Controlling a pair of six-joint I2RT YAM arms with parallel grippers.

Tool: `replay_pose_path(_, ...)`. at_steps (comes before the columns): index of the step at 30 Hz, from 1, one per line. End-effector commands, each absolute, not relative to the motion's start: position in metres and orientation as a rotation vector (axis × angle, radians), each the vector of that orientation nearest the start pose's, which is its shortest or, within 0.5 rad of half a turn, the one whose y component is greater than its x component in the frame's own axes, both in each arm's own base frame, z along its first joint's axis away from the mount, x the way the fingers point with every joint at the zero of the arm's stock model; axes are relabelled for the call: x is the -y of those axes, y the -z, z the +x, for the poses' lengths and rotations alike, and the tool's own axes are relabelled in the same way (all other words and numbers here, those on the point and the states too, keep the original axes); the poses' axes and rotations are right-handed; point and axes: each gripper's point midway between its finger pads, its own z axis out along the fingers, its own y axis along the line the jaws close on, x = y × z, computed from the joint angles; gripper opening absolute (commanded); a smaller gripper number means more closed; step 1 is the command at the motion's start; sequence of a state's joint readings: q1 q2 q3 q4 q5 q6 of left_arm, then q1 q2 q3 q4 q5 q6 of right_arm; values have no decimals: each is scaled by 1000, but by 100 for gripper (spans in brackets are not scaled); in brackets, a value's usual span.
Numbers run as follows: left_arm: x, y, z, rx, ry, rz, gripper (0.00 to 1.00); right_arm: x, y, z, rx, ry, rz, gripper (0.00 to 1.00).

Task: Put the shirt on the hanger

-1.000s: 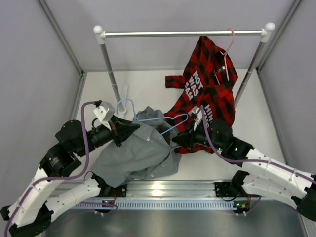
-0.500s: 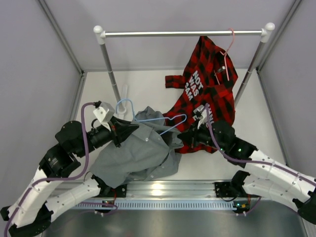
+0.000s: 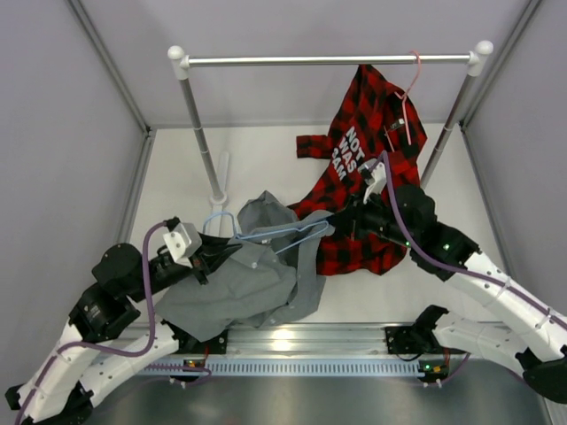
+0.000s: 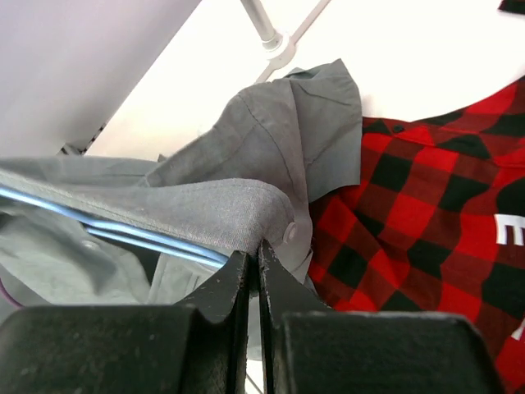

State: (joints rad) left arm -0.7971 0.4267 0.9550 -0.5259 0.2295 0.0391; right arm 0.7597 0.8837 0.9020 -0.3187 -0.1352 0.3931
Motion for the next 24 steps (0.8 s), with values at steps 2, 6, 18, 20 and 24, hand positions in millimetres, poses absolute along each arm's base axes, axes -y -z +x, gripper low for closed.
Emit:
replay_pose_path(2, 174, -368, 115, -1249, 712, 885, 0, -225, -292, 222, -1965, -745, -438, 0)
replay_pose_path(6, 171, -361, 126, -1272, 653, 862, 0, -231, -307, 224, -1973, -755, -482, 0)
replay_pose_path(18, 155, -388, 155, -1350, 603, 606, 0, -222, -287, 219, -2014, -703, -502, 0)
replay_pose_path(20, 156, -392, 154, -1348, 618, 598, 0, -220, -281, 221, -2018, -681, -497, 0)
replay_pose_path(24, 158, -386, 160, -1369, 591, 602, 0, -222, -291, 215, -1990, -722, -512, 0)
